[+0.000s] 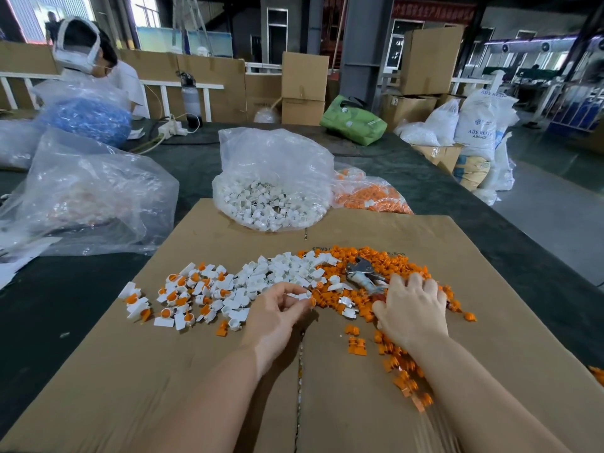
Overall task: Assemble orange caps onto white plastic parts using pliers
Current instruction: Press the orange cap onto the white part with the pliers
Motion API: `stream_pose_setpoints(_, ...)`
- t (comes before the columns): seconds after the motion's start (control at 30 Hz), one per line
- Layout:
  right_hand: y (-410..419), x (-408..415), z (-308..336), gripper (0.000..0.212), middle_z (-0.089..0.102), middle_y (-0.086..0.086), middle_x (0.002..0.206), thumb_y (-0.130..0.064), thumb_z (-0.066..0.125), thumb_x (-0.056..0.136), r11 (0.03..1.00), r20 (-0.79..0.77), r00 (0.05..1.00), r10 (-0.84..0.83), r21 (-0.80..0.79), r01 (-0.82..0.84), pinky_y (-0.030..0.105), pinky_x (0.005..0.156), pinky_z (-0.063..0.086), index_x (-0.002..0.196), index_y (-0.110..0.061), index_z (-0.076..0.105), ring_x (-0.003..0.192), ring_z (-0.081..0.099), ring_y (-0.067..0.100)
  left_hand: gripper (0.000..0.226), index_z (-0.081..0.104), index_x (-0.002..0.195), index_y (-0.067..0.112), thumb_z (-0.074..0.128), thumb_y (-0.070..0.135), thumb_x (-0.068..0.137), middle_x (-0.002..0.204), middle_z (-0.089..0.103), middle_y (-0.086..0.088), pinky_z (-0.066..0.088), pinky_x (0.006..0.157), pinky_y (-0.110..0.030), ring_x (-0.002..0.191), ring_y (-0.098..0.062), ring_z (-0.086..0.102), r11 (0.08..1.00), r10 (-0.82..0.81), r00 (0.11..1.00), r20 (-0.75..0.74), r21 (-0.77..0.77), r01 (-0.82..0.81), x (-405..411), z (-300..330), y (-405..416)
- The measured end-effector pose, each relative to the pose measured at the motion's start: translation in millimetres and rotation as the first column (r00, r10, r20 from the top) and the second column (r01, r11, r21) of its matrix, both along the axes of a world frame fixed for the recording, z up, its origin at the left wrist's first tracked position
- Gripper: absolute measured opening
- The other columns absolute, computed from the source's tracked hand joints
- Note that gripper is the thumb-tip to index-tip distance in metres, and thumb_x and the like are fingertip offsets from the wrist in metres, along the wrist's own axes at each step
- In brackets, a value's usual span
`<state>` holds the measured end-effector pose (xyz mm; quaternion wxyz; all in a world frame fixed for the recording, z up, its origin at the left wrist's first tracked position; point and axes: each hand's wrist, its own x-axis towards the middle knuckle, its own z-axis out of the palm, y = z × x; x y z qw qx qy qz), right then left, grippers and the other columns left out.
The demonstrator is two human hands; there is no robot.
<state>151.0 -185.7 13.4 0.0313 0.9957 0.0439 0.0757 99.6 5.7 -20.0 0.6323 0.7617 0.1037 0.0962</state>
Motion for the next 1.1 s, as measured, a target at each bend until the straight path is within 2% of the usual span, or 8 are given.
stream_pose_setpoints(0.13, 6, -11, 13, 0.030, 0.048, 0.007, 0.116, -0.038, 0.034, 0.094, 0.998, 0.044, 0.997, 0.059, 0.015, -0.059, 0.036, 0.090, 0.035, 0.112, -0.017, 0.046, 0.105, 0.045, 0.026, 0.013, 0.064, 0.097, 0.015, 0.067, 0.012, 0.085, 0.063, 0.060, -0.002, 0.044, 0.052, -0.013, 0.054, -0.004, 0.055, 0.985, 0.029, 0.999, -0.025, -0.171, -0.032, 2, 4, 0)
stream_pose_setpoints(0.23, 11, -22, 25, 0.034, 0.049, 0.009, 0.116, -0.037, 0.035, 0.095, 0.955, -0.095, 0.984, 0.150, 0.272, -0.120, 0.038, 0.091, 0.038, 0.121, -0.018, 0.046, 0.107, 0.046, 0.028, 0.018, 0.063, 0.101, 0.008, 0.068, 0.007, 0.084, 0.065, 0.059, -0.006, 0.041, 0.047, -0.012, 0.049, -0.004, 0.052, 0.934, 0.065, 0.997, -0.030, -0.350, -0.071, 3, 10, 1)
stream_pose_setpoints(0.33, 18, -35, 39, 0.020, 0.051, 0.002, 0.077, -0.025, 0.037, 0.094, 0.723, -0.245, 0.895, 0.373, 0.682, -0.114, 0.029, 0.064, 0.037, 0.081, -0.017, 0.050, 0.069, 0.047, 0.014, 0.016, 0.064, 0.101, 0.006, 0.066, 0.005, 0.085, 0.067, 0.065, -0.002, 0.042, 0.046, -0.013, 0.049, -0.004, 0.055, 0.890, 0.101, 0.994, -0.033, -0.444, -0.105, 6, 19, 2)
stream_pose_setpoints(0.43, 22, -45, 49, 0.027, 0.035, 0.000, 0.061, -0.020, 0.039, 0.093, 0.605, -0.389, 0.800, 0.456, 0.795, 0.042, 0.021, 0.044, 0.024, 0.067, -0.015, 0.038, 0.048, 0.030, 0.009, 0.011, 0.065, 0.096, 0.008, 0.064, 0.004, 0.086, 0.071, 0.067, -0.006, 0.044, 0.044, -0.015, 0.048, -0.004, 0.058, 0.868, 0.148, 0.988, -0.053, -0.471, -0.155, 8, 25, 5)
stream_pose_setpoints(0.53, 26, -48, 52, 0.024, 0.044, 0.004, 0.066, -0.023, 0.039, 0.094, 0.545, -0.488, 0.732, 0.476, 0.817, 0.189, 0.018, 0.048, 0.031, 0.073, -0.013, 0.044, 0.056, 0.041, 0.012, 0.008, 0.066, 0.090, 0.011, 0.066, 0.005, 0.085, 0.069, 0.067, -0.004, 0.042, 0.041, -0.015, 0.047, -0.004, 0.058, 0.868, 0.190, 0.979, -0.072, -0.453, -0.202, 9, 27, 8)
stream_pose_setpoints(0.63, 31, -50, 53, 0.022, 0.050, 0.011, 0.076, -0.025, 0.038, 0.094, 0.475, -0.548, 0.663, 0.510, 0.822, 0.314, 0.027, 0.058, 0.041, 0.082, -0.010, 0.049, 0.069, 0.047, 0.023, 0.008, 0.066, 0.089, 0.012, 0.067, 0.005, 0.084, 0.066, 0.064, -0.004, 0.039, 0.039, -0.013, 0.047, -0.007, 0.056, 0.869, 0.239, 0.965, -0.105, -0.421, -0.260, 11, 28, 11)
stream_pose_setpoints(0.9, 35, -52, 52, 0.011, 0.046, 0.008, 0.080, -0.018, 0.043, 0.093, 0.559, -0.522, 0.664, 0.535, 0.808, 0.186, 0.027, 0.058, 0.034, 0.084, -0.012, 0.047, 0.072, 0.044, 0.020, 0.009, 0.066, 0.085, 0.013, 0.068, 0.004, 0.082, 0.061, 0.065, 0.000, 0.045, 0.044, -0.013, 0.045, 0.000, 0.058, 0.895, 0.278, 0.955, -0.107, -0.331, -0.298, 12, 28, 13)
stream_pose_setpoints(1.1, 33, -54, 49, 0.014, 0.051, 0.005, 0.089, -0.030, 0.042, 0.096, 0.730, -0.433, 0.744, 0.510, 0.675, -0.107, 0.032, 0.065, 0.040, 0.094, -0.016, 0.044, 0.073, 0.049, 0.017, 0.012, 0.066, 0.083, 0.012, 0.067, 0.000, 0.082, 0.053, 0.066, 0.006, 0.048, 0.048, -0.016, 0.050, -0.004, 0.062, 0.872, 0.266, 0.958, -0.109, -0.397, -0.287, 11, 27, 7)
